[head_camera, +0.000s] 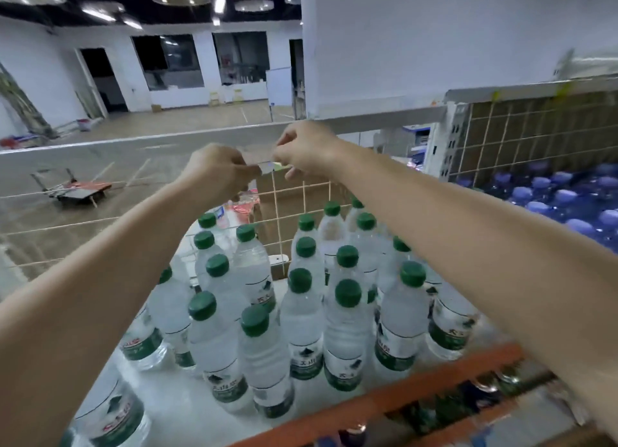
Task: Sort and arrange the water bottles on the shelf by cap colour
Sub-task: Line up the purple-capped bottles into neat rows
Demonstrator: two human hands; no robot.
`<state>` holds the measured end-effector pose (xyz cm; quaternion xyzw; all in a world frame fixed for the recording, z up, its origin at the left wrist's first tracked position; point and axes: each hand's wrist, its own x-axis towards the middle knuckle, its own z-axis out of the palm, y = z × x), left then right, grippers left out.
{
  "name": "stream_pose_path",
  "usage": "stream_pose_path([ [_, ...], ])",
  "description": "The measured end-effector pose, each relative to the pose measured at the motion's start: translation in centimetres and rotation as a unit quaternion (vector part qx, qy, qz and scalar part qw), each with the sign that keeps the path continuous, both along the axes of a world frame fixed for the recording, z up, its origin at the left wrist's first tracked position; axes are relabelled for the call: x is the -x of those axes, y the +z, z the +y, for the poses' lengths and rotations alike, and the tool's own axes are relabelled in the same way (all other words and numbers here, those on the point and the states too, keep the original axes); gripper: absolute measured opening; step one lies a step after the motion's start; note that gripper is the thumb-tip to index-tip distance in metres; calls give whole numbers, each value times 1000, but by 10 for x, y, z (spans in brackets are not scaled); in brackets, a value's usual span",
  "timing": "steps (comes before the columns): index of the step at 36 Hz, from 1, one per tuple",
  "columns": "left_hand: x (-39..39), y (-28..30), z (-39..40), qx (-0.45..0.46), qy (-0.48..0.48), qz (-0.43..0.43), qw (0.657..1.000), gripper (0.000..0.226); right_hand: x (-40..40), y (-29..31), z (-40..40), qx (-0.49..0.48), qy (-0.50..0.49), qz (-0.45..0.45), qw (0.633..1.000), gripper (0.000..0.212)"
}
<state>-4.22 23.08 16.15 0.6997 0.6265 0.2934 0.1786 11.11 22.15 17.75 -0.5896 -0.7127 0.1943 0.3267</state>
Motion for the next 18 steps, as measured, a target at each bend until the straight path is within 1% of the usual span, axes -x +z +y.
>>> stream_pose_path([
  [3,-40,3,1,11,-29,-15,999,24,-42,5,-6,-9,-16,-5,1000,22],
  [7,-102,3,0,5,-56,-24,998,21,-112,6,-10,6,-31,10,999,15],
  [9,-132,1,1,-5,-64,-16,998,19,-146,7,-11,12,-38,8,999,13],
  [12,-175,-1,0,-8,-73,-9,997,23,-195,5,-14,28,-39,11,999,3],
  [18,-256,-12,-8,19,-104,-12,994,28,-291,-7,-10,72,-41,7,997,11],
])
